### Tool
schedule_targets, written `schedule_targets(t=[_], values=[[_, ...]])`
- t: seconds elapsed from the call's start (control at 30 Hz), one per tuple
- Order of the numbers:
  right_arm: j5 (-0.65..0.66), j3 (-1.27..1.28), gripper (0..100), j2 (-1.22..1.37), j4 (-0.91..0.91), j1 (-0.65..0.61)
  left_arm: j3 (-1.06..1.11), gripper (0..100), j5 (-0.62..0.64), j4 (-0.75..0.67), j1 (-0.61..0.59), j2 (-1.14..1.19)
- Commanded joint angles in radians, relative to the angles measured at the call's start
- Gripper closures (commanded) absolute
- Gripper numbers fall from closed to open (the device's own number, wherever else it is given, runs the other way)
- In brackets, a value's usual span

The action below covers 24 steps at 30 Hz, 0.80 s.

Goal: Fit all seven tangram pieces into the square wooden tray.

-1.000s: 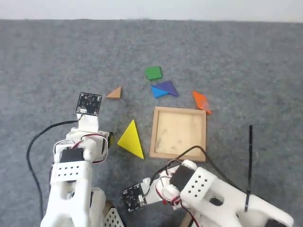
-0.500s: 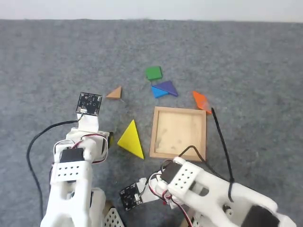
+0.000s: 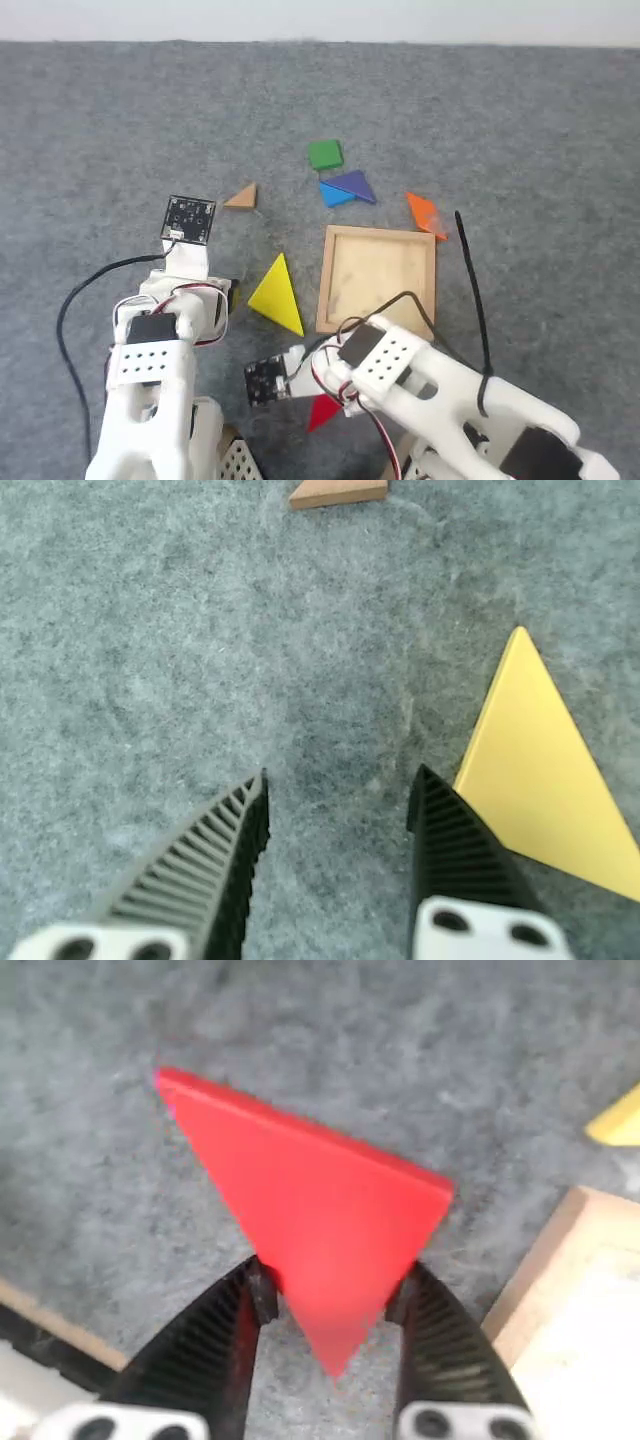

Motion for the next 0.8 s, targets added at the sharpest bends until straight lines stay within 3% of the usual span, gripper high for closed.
schedule_targets(t=[0.0,0.53,0.77], values=[[-0.061,-0.023,94.3,0.008,-0.027,0.012,-0.013,78,-0.008,-0.002,-0.006,-0.023],[-0.284,-0.046,97.2,-0.111,-0.002,0.013,-0.016,78,-0.008,-0.002,-0.037,-0.023],[-0.347,-0.049,97.2,-0.211,0.012,0.085,-0.016,77,-0.009,-0.002,-0.037,-0.023]])
